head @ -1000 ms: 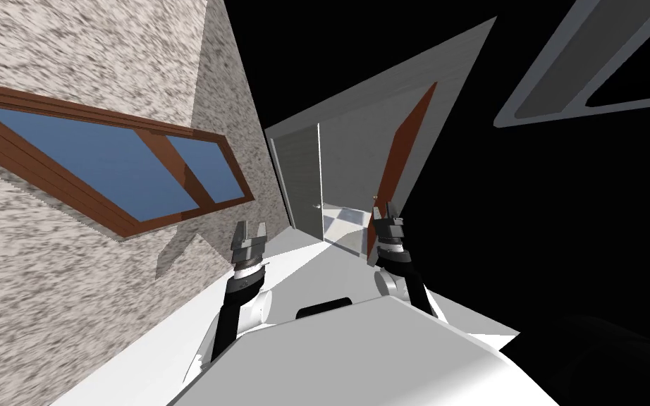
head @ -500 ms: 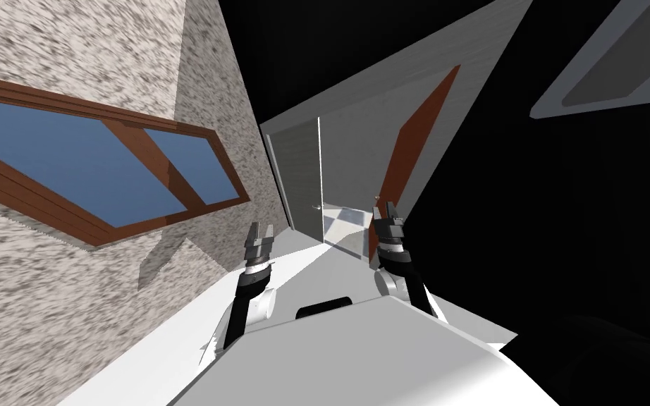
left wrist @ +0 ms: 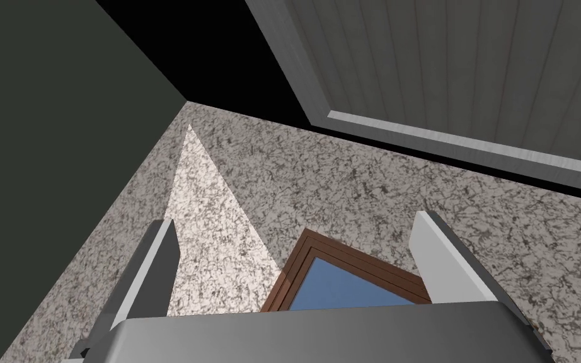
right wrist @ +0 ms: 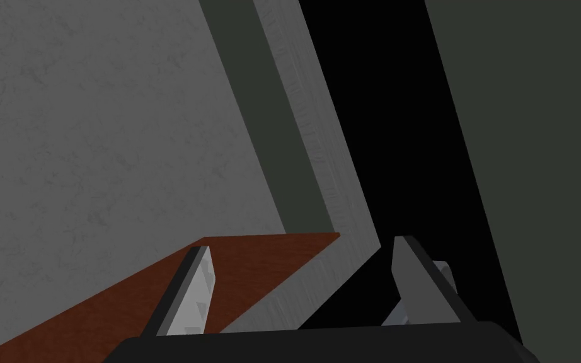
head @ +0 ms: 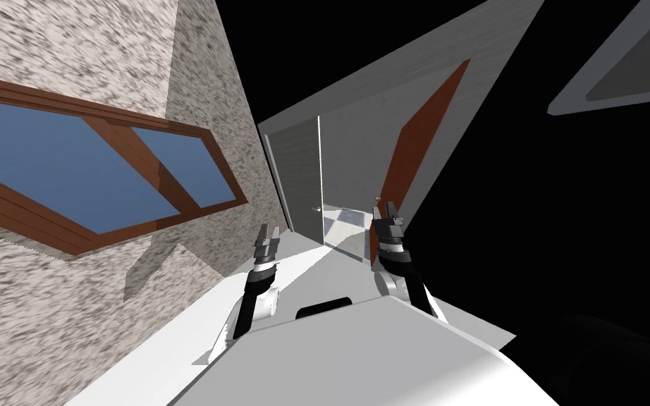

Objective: Push the door open

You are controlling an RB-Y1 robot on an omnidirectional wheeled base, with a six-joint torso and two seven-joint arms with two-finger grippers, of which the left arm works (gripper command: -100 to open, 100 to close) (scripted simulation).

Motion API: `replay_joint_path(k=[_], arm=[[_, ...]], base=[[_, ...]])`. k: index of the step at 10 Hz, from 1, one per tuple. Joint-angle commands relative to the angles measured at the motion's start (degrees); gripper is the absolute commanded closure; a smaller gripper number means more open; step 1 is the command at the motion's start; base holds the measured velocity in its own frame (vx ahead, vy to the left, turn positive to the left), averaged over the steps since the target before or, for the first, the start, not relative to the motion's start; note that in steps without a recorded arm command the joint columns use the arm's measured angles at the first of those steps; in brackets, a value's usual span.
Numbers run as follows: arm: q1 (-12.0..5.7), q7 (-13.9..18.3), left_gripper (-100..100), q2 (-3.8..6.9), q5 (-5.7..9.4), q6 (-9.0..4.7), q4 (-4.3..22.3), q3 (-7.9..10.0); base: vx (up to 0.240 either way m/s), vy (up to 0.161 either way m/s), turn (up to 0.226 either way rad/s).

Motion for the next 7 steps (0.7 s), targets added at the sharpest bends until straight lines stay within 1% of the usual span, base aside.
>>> replay_joint_path(k=[1,7], arm=[[-0.77,0.18,-100,0.29,-0.2,-0.56,2.37,-0.48],[-4.11,1.01,-100,1.41,-0.85,-1.68,11.03,-2.09]], base=[[0.106,0.03,-0.014],[0.1,0.017,-0.024]])
